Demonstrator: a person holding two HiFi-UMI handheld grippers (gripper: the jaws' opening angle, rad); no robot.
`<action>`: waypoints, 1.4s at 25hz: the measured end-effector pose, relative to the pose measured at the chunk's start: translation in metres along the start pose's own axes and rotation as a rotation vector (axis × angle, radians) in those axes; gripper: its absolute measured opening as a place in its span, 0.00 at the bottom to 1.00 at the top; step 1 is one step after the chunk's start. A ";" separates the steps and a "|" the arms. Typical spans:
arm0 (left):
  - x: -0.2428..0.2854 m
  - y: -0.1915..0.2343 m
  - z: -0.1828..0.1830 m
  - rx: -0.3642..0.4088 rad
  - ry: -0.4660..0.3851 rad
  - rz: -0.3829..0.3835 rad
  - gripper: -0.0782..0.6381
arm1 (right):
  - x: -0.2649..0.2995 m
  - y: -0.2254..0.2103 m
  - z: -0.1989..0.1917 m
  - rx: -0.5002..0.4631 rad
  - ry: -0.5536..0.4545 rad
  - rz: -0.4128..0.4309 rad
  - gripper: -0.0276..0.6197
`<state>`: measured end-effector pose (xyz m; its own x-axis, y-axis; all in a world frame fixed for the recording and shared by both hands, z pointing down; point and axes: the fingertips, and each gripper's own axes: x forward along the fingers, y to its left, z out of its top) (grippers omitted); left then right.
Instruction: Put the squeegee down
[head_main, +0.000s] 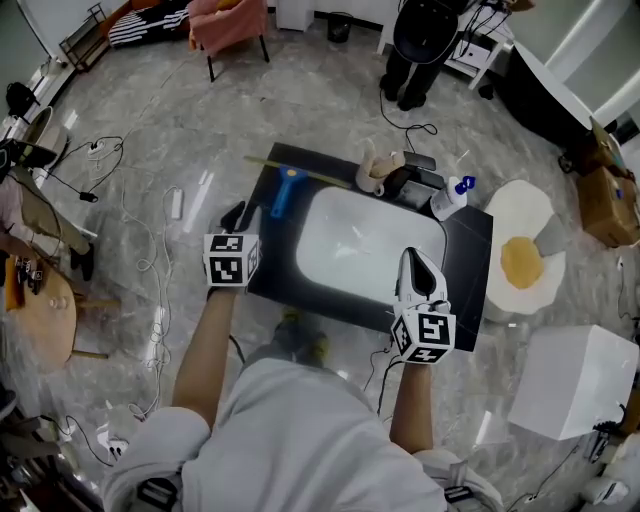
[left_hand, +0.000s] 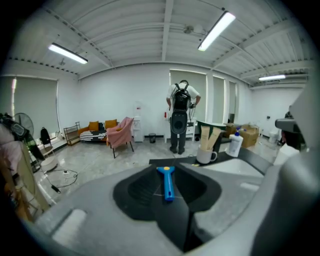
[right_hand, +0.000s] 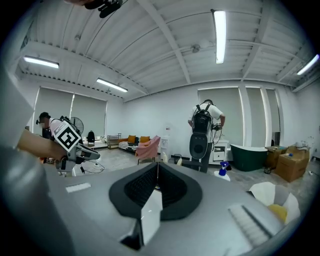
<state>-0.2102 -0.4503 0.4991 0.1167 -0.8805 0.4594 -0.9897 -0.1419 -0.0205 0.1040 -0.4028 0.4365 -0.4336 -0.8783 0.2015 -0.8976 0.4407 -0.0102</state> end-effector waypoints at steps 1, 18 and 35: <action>-0.008 -0.002 0.002 0.007 -0.009 0.002 0.26 | -0.004 0.002 0.001 0.002 -0.004 0.003 0.05; -0.110 -0.014 -0.008 -0.018 -0.143 0.064 0.13 | -0.051 0.024 0.004 -0.036 -0.038 0.047 0.05; -0.143 -0.022 -0.018 -0.018 -0.188 0.071 0.11 | -0.064 0.029 -0.005 -0.054 -0.047 0.072 0.05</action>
<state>-0.2069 -0.3136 0.4499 0.0583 -0.9572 0.2835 -0.9971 -0.0698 -0.0305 0.1062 -0.3324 0.4285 -0.5015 -0.8510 0.1559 -0.8587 0.5116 0.0304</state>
